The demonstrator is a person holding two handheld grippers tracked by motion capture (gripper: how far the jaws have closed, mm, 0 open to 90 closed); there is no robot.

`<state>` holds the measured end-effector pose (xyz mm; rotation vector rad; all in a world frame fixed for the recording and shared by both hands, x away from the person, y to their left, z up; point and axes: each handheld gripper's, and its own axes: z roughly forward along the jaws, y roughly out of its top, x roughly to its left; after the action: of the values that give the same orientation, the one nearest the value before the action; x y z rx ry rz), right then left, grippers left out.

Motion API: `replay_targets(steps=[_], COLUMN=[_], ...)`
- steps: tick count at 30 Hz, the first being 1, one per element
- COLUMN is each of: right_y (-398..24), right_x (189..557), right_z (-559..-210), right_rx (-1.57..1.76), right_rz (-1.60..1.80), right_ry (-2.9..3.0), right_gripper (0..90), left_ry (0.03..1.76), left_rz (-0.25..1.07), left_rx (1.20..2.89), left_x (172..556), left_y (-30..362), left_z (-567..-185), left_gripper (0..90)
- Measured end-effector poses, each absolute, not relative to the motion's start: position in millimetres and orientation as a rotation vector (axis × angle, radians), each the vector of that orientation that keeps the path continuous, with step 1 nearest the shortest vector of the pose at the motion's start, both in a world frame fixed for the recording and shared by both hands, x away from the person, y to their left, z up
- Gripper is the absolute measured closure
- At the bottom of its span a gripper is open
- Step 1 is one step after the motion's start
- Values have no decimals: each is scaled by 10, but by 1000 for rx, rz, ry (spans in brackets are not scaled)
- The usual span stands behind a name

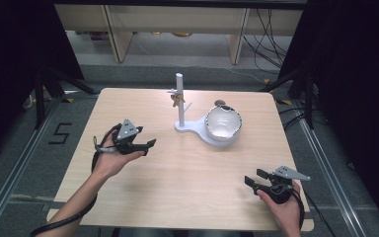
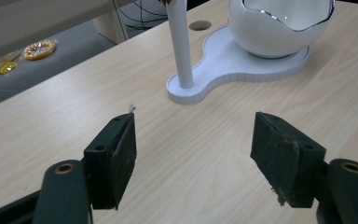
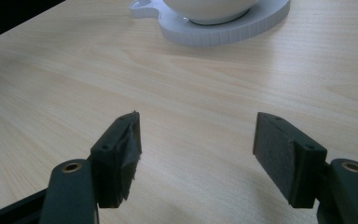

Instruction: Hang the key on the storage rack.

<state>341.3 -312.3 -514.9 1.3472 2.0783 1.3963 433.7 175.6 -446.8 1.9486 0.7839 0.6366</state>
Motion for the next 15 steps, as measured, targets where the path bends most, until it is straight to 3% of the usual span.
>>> replay_targets(steps=[15], right_y=[-3120], right_x=[3413], right_z=[-5155], right_rx=[1340], right_rz=[1408], right_ry=[2070], right_gripper=[331], left_ry=[888], left_rz=[634], left_rx=[1876], left_x=[4023], left_y=[1982], left_z=[-5004], left_gripper=[301])
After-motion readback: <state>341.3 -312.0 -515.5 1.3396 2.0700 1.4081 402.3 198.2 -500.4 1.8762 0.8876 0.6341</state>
